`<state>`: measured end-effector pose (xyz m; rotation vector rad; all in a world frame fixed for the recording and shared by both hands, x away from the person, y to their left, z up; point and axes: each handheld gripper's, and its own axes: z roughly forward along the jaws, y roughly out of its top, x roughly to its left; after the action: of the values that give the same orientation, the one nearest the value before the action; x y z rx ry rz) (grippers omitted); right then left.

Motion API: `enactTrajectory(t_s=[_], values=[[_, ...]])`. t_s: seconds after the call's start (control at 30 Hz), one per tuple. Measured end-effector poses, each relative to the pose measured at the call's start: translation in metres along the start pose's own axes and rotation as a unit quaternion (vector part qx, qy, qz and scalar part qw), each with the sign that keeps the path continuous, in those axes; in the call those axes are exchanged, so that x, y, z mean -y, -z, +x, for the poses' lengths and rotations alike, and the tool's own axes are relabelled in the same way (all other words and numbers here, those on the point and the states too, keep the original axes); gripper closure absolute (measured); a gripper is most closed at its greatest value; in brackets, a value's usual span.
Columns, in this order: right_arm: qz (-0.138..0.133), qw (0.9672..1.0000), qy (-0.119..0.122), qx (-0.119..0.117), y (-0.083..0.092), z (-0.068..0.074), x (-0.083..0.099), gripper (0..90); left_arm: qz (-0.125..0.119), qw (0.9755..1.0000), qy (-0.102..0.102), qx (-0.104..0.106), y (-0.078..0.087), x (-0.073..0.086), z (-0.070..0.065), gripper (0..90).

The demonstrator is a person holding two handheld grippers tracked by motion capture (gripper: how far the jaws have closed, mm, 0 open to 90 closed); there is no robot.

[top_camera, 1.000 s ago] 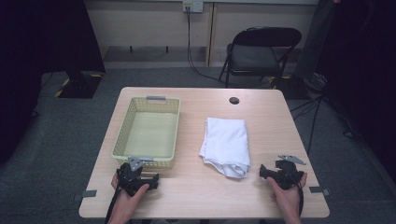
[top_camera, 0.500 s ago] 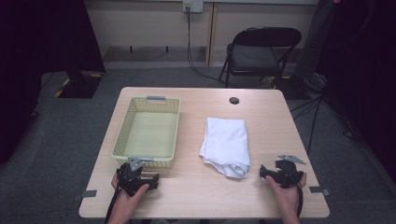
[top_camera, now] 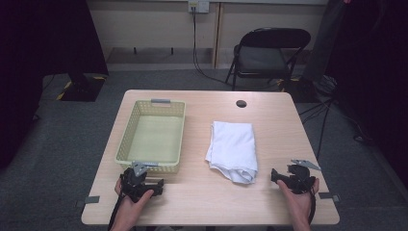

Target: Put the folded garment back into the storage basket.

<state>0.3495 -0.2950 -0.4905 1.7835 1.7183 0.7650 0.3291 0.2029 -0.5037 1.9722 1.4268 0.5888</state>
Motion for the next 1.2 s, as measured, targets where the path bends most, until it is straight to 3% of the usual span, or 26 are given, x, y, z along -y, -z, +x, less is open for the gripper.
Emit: enactTrajectory(t_s=[0.43,1.2], values=[[-0.002,1.0000,0.001,-0.010,0.006,0.001,-0.004,3.9,0.000,1.0000,0.000,0.000,0.000,0.000,0.000,0.0],[-0.031,0.9974,0.000,-0.065,0.025,0.005,-0.009,6.9,0.000,1.0000,0.000,0.000,0.000,0.000,0.000,0.0]])
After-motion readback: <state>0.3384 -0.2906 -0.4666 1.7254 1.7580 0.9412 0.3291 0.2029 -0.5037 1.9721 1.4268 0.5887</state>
